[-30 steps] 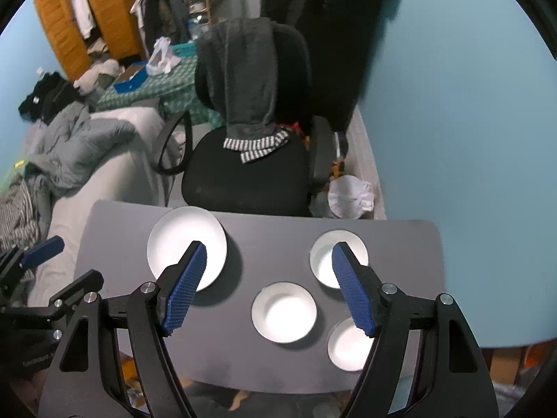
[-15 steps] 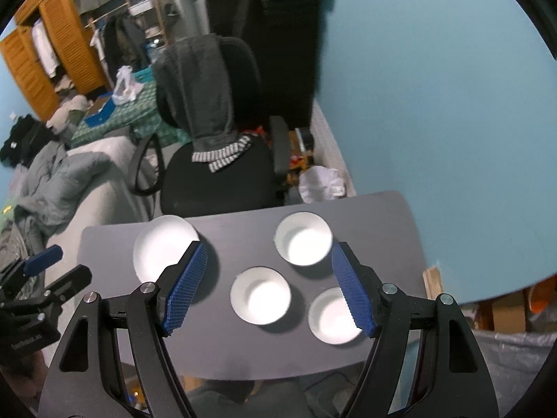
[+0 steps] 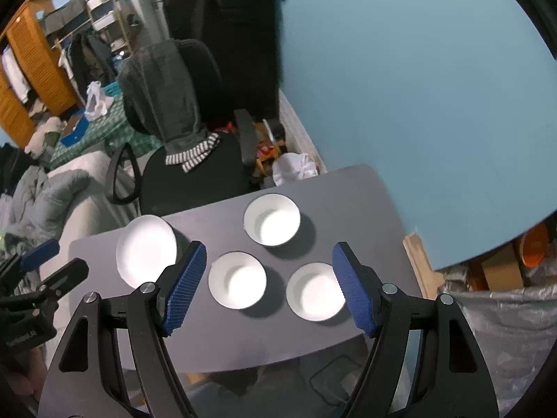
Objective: Organize plates and bowls
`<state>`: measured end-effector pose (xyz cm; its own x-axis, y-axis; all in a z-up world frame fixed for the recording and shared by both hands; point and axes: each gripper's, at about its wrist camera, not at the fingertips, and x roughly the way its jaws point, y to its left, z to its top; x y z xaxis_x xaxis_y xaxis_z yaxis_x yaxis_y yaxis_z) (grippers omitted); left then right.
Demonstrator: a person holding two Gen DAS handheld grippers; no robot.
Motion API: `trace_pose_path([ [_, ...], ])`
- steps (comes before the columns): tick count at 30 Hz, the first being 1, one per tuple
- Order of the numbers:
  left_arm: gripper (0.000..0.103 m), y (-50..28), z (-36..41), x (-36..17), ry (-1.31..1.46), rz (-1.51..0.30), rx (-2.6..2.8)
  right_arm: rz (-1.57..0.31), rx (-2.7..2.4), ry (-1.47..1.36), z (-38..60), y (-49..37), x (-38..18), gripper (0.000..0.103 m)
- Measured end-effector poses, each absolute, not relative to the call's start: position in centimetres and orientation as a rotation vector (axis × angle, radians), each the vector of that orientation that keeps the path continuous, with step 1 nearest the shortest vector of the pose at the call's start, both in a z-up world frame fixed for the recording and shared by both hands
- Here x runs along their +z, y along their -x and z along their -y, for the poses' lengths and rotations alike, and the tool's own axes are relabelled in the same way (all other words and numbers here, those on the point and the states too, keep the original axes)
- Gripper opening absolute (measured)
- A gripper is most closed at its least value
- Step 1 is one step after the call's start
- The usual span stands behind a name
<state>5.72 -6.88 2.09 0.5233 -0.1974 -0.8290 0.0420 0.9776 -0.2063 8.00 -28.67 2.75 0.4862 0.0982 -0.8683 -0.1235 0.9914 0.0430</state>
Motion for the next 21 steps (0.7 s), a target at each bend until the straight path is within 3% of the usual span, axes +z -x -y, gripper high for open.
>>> trace_pose_path([
  [21, 0.081, -7.8, 12.8, 1.1, 0.138, -1.085, -0.297, -1.085, -0.002, -0.049, 33.9, -6.3, 2.0, 0.074],
])
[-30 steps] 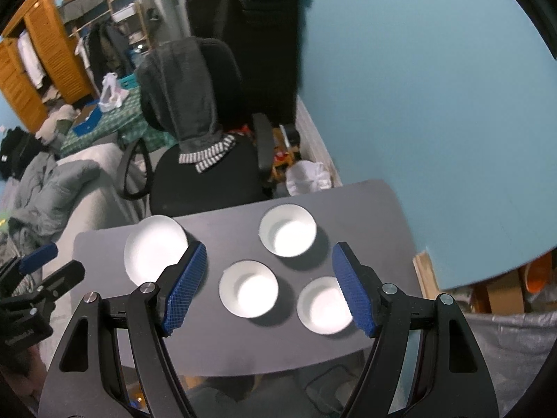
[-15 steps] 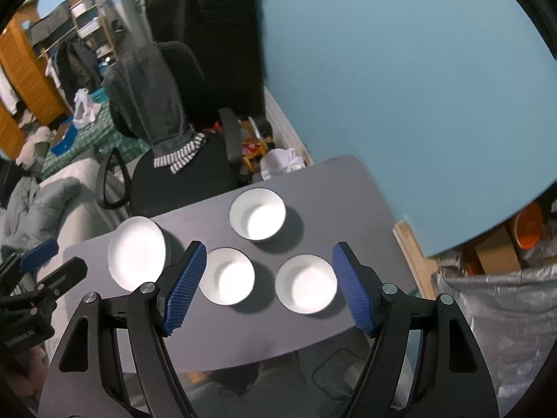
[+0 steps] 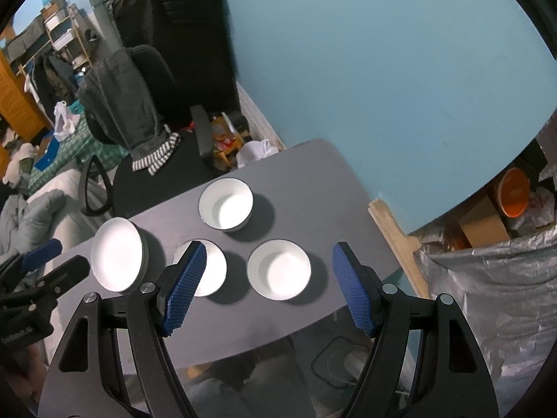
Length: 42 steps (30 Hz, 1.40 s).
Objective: Organize plates and bowls
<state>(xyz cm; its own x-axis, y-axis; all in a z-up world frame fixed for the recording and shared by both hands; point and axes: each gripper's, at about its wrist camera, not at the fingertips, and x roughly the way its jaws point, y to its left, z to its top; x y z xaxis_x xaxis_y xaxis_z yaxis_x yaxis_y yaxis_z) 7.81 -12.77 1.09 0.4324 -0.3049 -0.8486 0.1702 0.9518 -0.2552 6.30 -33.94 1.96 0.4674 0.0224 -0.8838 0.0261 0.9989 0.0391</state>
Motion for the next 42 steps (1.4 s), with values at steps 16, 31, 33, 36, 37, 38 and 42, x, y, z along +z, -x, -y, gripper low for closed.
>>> trace_pose_path([
  [16, 0.081, -9.6, 14.4, -0.9, 0.125, -1.140, -0.251, -1.117, 0.010, -0.060, 35.9, -8.3, -0.1, 0.074],
  [31, 0.081, -11.5, 14.4, -5.1, 0.109, -1.199, -0.148, -1.167, 0.133, -0.010, 35.9, -11.8, -3.6, 0.074],
  [33, 0.081, -11.7, 14.4, -5.6, 0.110, -1.203, -0.132, -1.175, 0.155, -0.007, 35.8, -12.2, -4.1, 0.074],
  [36, 0.081, -11.7, 13.9, -6.4, 0.133, -1.200, -0.107, -1.196, 0.203, -0.013, 35.6, -12.8, -5.2, 0.074],
  [37, 0.081, -11.8, 13.7, -6.7, 0.139, -1.204, -0.101, -1.205, 0.219, -0.018, 35.5, -13.0, -5.7, 0.074],
  [38, 0.081, -11.8, 13.4, -7.0, 0.151, -1.207, -0.093, -1.215, 0.237, -0.025, 35.4, -13.2, -6.1, 0.074],
  [42, 0.081, -11.7, 12.5, -8.3, 0.180, -1.224, -0.060, -1.259, 0.305, -0.048, 34.7, -14.2, -8.4, 0.074],
])
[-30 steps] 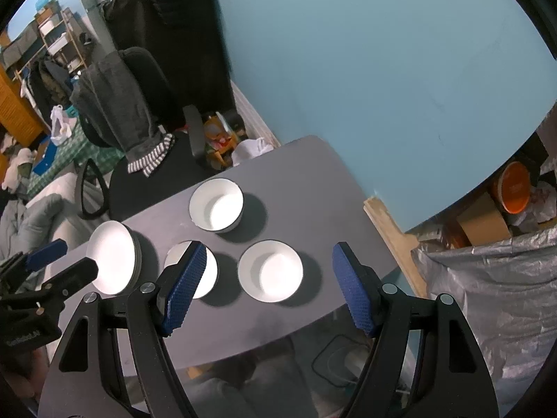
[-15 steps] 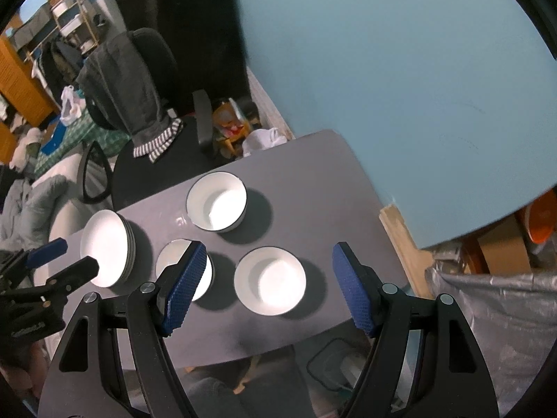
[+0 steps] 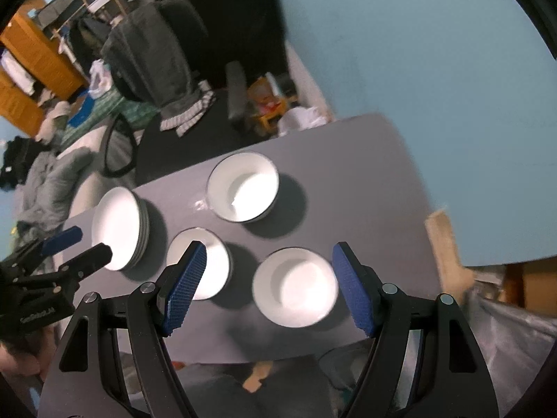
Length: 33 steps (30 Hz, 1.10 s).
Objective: Organize plates and bowls
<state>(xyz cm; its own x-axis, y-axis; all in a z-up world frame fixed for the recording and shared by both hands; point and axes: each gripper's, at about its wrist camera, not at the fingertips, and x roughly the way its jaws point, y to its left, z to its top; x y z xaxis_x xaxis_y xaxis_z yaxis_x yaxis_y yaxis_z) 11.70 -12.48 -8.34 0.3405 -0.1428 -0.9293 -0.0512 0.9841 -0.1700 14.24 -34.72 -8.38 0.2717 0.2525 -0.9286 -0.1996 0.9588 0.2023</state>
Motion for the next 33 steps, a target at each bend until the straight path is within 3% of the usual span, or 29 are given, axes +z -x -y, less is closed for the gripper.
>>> trace_pose_path([
  [33, 0.082, -11.8, 9.6, -20.0, 0.194, -1.396, -0.034, -1.432, 0.717, 0.175, 27.6, -17.7, -20.8, 0.074],
])
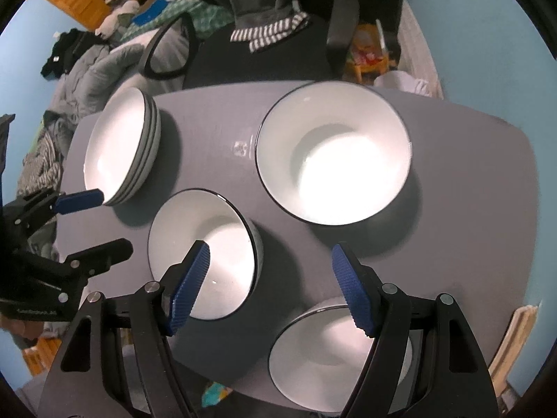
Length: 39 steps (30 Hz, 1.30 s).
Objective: Organize plates and bowls
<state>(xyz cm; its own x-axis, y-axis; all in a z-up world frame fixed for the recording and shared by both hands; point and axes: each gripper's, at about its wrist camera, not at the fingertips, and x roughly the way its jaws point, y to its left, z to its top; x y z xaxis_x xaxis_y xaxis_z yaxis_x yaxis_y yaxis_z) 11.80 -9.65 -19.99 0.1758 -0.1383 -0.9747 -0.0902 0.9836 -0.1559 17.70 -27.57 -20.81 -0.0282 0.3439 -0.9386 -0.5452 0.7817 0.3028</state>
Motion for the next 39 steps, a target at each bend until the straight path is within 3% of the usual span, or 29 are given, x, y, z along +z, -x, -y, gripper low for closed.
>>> trace_pose_path([
  [8, 0.082, -12.4, 9.1, -22.0, 0.245, -1.438, -0.021, -1.522, 0.752, 0.208, 25.8, -17.9, -23.2, 0.073],
  [21, 0.080, -13.2, 9.5, -25.1, 0.391, -1.490, -0.018, -1.629, 0.778, 0.178, 25.1, -18.2, -26.1, 0.041],
  [31, 0.028, -13.1, 9.9, -27.3, 0.485, -1.546, -0.007, -1.645, 0.751, 0.170, 26.2, -18.0, -26.8, 0.020],
  [36, 0.026, -12.9, 10.2, -27.9, 0.496, -1.553, -0.001, -1.645, 0.741, 0.167, 27.3, -17.9, -26.9, 0.017],
  [39, 0.020, -13.4, 10.2, -28.2, 0.512, -1.565, -0.020, -1.648, 0.724, 0.178, 27.5, -17.5, -27.1, 0.012],
])
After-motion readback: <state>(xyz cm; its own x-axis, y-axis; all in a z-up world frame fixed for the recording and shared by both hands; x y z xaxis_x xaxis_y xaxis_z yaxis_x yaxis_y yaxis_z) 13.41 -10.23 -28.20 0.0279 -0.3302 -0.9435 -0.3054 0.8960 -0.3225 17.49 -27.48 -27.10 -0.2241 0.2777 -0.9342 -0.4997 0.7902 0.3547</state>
